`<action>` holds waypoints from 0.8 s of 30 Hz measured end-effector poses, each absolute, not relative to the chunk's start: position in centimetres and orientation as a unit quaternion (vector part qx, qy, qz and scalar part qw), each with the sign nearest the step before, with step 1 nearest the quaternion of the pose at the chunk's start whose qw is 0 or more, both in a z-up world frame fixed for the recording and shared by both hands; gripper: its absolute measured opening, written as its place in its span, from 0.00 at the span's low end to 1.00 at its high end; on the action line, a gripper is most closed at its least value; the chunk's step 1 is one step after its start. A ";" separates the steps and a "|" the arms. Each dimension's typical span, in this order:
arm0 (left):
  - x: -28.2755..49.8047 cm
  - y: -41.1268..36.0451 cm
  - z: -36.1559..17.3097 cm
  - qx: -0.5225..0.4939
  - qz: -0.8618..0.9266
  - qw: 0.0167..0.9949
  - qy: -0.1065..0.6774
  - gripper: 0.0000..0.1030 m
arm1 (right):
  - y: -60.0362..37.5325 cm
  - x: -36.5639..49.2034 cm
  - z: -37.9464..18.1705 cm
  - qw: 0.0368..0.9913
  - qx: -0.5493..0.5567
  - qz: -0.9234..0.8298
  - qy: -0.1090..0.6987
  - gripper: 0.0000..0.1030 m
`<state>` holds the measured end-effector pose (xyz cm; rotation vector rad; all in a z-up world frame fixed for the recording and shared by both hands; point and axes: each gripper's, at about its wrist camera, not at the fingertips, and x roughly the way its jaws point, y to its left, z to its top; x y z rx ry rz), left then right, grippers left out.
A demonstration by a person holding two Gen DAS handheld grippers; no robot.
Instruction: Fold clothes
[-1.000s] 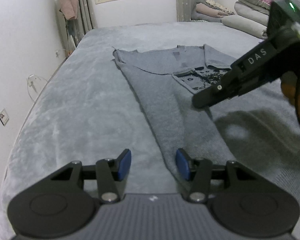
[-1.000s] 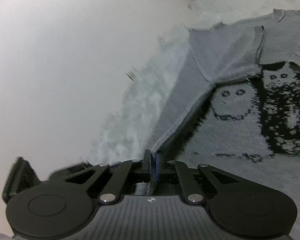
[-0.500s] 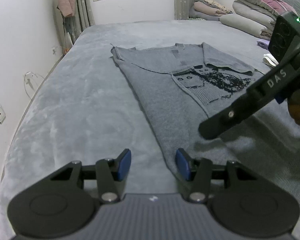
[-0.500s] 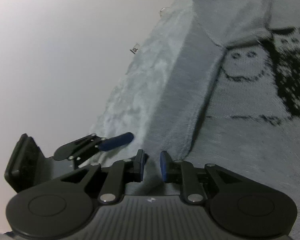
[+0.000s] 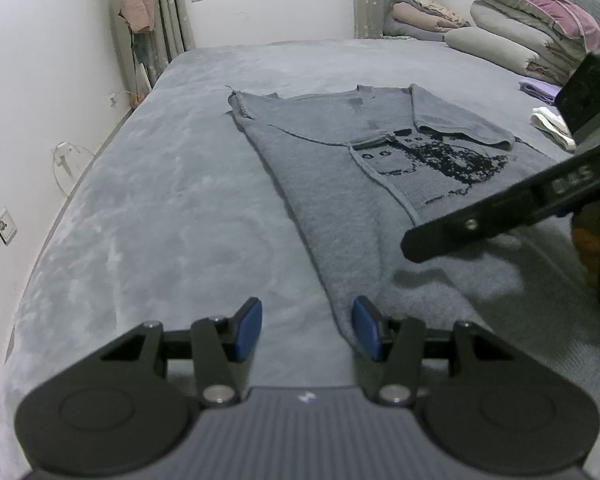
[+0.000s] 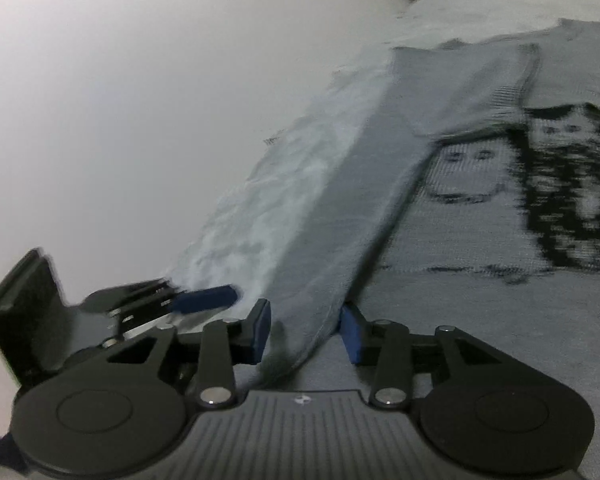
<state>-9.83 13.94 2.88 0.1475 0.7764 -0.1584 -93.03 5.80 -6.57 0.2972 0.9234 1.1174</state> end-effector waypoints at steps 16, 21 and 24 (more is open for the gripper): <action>-10.0 14.3 3.0 0.068 -0.074 0.920 0.379 0.48 | 4.8 -94.4 -4.5 0.723 0.180 0.545 0.385 0.37; -10.1 14.3 3.0 0.069 -0.074 0.920 0.378 0.48 | 5.1 -94.0 -6.8 0.716 0.165 0.518 0.438 0.17; -10.2 14.4 3.0 0.069 -0.075 0.920 0.378 0.48 | 4.7 -94.1 -6.4 0.715 0.169 0.517 0.439 0.14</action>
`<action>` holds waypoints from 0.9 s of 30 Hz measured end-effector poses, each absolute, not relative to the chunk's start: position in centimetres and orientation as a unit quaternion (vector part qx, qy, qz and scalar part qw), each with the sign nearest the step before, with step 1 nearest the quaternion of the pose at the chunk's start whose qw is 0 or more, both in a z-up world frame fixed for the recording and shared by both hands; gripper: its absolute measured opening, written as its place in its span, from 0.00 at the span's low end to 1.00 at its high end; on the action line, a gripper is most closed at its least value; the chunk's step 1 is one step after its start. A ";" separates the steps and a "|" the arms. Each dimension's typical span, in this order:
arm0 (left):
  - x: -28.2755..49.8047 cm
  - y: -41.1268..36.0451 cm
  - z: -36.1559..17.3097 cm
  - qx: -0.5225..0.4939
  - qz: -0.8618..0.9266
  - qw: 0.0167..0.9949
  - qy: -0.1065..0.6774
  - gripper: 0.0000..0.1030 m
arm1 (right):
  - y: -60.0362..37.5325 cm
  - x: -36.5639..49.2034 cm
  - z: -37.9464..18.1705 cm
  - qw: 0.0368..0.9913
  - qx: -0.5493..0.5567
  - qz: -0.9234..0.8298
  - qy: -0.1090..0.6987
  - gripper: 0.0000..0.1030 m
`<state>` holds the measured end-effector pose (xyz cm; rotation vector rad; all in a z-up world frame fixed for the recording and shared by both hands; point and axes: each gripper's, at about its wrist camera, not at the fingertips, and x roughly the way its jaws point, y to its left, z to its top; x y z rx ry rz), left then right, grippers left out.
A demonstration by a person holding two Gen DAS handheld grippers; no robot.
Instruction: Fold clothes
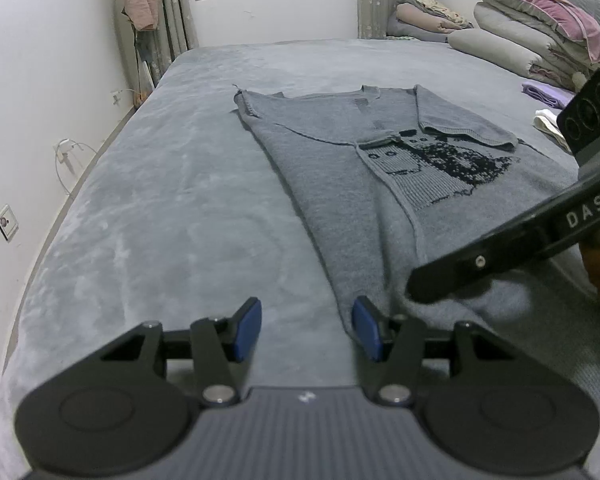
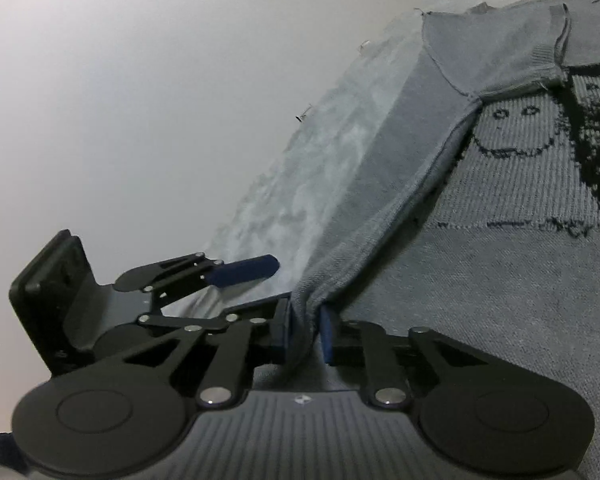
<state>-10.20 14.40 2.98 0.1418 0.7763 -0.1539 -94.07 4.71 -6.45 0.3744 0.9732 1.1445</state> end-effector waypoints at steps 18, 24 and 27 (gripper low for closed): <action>-10.4 14.3 3.0 0.079 -0.069 0.921 0.376 0.49 | 2.9 -94.4 -4.2 0.719 0.185 0.517 0.426 0.17; -10.4 14.5 3.0 0.076 -0.070 0.921 0.375 0.49 | 3.4 -94.0 -5.7 0.722 0.180 0.504 0.439 0.34; -10.4 14.5 3.0 0.077 -0.069 0.921 0.375 0.49 | 3.6 -93.8 -6.5 0.724 0.177 0.497 0.445 0.33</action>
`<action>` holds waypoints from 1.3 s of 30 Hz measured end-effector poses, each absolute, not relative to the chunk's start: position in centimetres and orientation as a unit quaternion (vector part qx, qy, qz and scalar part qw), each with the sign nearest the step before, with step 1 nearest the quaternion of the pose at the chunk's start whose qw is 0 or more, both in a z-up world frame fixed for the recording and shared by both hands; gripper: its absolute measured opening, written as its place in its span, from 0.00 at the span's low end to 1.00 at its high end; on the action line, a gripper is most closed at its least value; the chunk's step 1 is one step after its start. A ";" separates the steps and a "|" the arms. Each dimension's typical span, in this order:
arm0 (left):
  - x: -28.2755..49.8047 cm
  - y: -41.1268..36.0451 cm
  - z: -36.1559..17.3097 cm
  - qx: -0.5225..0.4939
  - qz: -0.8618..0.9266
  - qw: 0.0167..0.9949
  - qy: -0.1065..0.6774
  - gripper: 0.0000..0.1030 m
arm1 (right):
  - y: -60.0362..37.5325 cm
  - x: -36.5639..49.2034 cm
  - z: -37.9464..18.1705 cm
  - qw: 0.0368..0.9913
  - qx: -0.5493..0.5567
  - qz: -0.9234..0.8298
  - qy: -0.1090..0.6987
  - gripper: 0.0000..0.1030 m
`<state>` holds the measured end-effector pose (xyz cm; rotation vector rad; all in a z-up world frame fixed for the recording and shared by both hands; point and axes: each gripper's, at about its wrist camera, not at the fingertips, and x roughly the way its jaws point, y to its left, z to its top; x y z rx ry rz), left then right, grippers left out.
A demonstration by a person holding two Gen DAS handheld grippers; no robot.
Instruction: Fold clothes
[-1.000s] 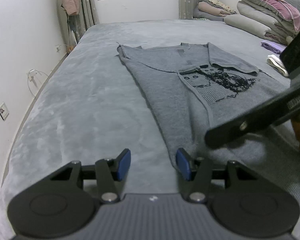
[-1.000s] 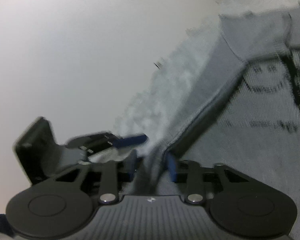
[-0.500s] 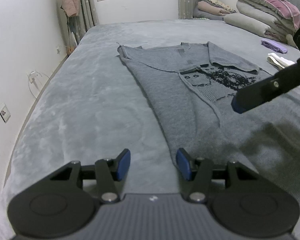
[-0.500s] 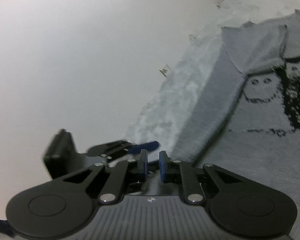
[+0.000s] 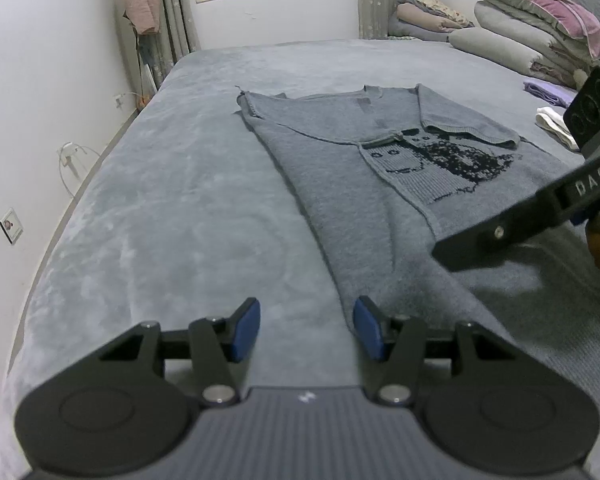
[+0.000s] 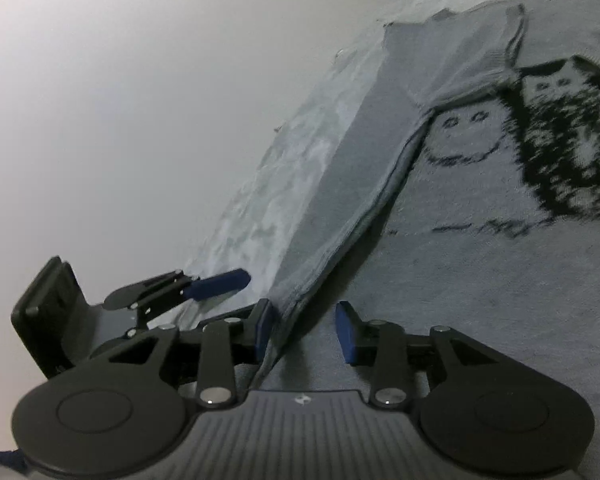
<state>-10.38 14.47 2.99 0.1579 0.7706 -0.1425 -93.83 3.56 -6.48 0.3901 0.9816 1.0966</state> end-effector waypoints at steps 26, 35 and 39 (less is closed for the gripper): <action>-10.4 14.6 3.2 0.073 -0.068 0.922 0.375 0.50 | 3.4 -95.1 -3.5 0.694 0.194 0.486 0.494 0.17; -10.5 14.4 3.6 0.071 -0.070 0.924 0.370 0.50 | 2.1 -96.9 -5.1 0.725 0.172 0.457 0.485 0.39; -10.7 14.1 3.4 0.078 -0.074 0.922 0.371 0.50 | 3.4 -97.5 -6.0 0.732 0.170 0.456 0.477 0.36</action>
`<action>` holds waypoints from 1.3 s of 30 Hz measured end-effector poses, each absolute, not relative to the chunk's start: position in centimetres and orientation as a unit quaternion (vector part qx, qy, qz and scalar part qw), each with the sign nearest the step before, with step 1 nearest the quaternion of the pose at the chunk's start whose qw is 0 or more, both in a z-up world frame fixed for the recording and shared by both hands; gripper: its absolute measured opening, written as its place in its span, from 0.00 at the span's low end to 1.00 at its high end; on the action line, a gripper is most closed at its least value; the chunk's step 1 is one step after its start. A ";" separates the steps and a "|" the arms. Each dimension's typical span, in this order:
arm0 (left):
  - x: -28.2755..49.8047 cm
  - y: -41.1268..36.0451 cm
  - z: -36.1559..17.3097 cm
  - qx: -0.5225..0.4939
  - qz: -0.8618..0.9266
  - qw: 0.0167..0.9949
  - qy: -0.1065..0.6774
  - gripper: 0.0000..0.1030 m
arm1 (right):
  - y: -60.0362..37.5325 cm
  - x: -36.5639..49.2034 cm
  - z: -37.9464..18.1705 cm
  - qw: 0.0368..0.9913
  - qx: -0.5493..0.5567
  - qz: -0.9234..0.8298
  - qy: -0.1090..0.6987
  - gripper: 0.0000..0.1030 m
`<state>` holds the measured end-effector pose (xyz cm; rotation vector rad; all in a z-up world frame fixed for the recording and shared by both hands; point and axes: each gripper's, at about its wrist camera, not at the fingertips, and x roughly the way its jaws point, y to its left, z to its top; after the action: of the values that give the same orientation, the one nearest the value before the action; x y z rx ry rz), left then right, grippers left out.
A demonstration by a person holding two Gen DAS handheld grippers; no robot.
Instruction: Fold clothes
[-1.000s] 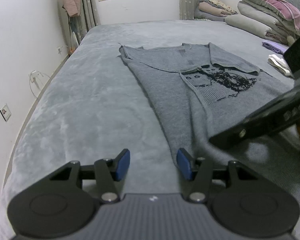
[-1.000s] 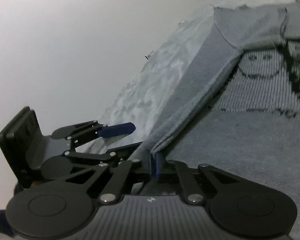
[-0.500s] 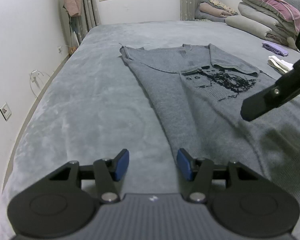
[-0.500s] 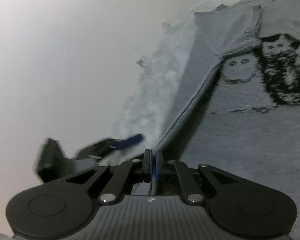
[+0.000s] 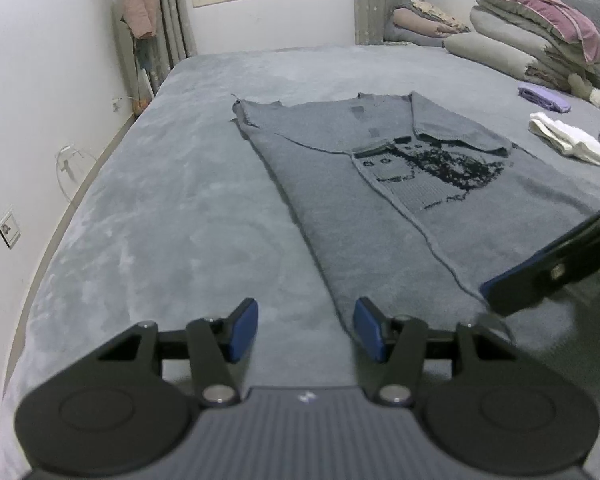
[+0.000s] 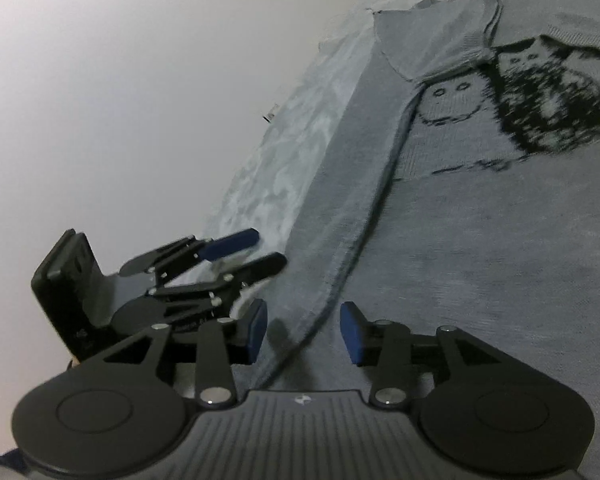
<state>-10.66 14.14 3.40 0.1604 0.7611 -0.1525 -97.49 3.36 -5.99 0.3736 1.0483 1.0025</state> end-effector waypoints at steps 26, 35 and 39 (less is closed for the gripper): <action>-11.5 14.5 3.5 0.090 -0.065 0.923 0.370 0.50 | 2.5 -98.1 -4.7 0.728 0.160 0.457 0.485 0.21; -11.5 14.2 3.4 0.098 -0.070 0.922 0.369 0.50 | 2.6 -99.2 -5.9 0.726 0.166 0.461 0.482 0.24; -11.5 14.2 3.5 0.098 -0.071 0.922 0.368 0.50 | 2.3 -99.7 -4.6 0.735 0.169 0.466 0.461 0.07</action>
<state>-11.48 14.16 3.45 0.2007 0.7561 -0.1450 -99.71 2.32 -4.59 0.3723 1.0141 1.0249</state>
